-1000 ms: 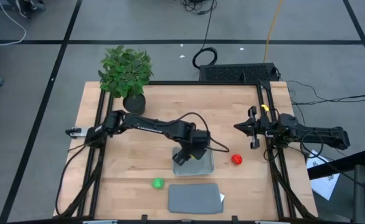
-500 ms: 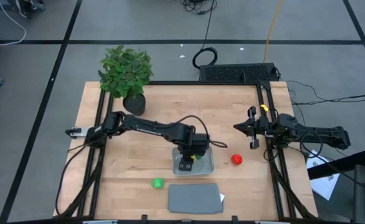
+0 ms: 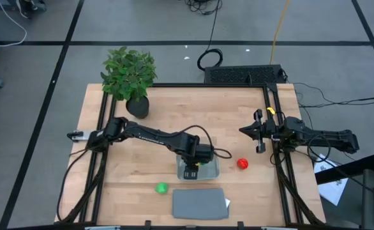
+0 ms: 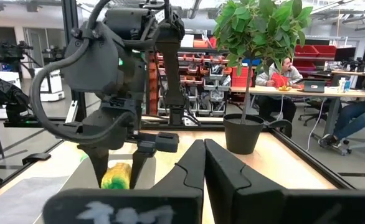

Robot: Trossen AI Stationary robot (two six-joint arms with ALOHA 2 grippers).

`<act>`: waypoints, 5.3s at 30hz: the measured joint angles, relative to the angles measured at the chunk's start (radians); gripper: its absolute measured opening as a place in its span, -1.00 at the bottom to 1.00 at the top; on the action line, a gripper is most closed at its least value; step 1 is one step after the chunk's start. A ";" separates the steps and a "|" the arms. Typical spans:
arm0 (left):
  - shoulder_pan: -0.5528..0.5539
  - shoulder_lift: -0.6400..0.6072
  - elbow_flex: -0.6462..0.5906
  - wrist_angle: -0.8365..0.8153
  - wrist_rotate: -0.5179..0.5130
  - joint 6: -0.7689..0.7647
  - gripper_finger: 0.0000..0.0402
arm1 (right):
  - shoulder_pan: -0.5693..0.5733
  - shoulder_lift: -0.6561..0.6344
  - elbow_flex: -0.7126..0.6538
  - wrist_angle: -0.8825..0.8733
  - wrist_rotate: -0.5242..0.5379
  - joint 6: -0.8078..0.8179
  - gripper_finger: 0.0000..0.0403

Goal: Pick and placing Produce into tupperware
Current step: Put the yellow pineapple into the gray bin, then put the red tomato into the gray bin

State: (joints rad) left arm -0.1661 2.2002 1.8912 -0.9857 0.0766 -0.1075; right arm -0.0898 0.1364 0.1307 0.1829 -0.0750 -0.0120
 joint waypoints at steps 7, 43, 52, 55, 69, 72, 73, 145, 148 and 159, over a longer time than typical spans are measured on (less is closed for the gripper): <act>0.008 0.000 -0.071 0.030 0.000 -0.005 0.07 | 0.000 0.000 0.000 0.000 0.000 0.005 -1.00; 0.038 0.000 -0.199 0.153 0.028 0.016 0.08 | 0.000 0.000 0.000 0.000 0.000 0.027 -1.00; 0.037 0.002 -0.201 0.148 0.037 0.017 0.26 | 0.000 0.000 0.000 0.000 0.000 0.027 -1.00; 0.037 0.002 -0.201 0.144 0.037 0.017 0.29 | 0.000 0.000 0.000 0.000 0.000 0.027 -1.00; 0.037 -0.008 -0.180 0.105 0.004 0.028 0.29 | 0.000 0.000 0.000 0.000 0.000 0.027 -1.00; 0.037 -0.008 -0.156 0.077 0.000 0.037 0.29 | 0.000 0.000 0.000 0.000 0.000 0.027 -1.00; 0.037 -0.008 -0.146 0.066 0.000 0.041 0.29 | 0.000 0.000 0.000 0.000 0.000 0.027 -1.00; 0.126 -1.318 -1.026 0.844 -0.133 0.183 -1.00 | 0.000 0.004 0.000 -0.037 0.000 0.048 -1.00; 0.115 -1.347 -1.150 0.938 -0.197 0.203 -1.00 | 0.000 0.004 0.000 -0.036 0.000 0.069 -1.00; 0.076 -1.617 -1.509 1.202 -0.209 0.264 -1.00 | 0.000 0.004 0.000 -0.033 0.000 0.128 -1.00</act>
State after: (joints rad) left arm -0.0903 0.5833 0.3822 0.2165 -0.1326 0.1566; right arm -0.0898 0.1401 0.1303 0.1501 -0.0750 0.1160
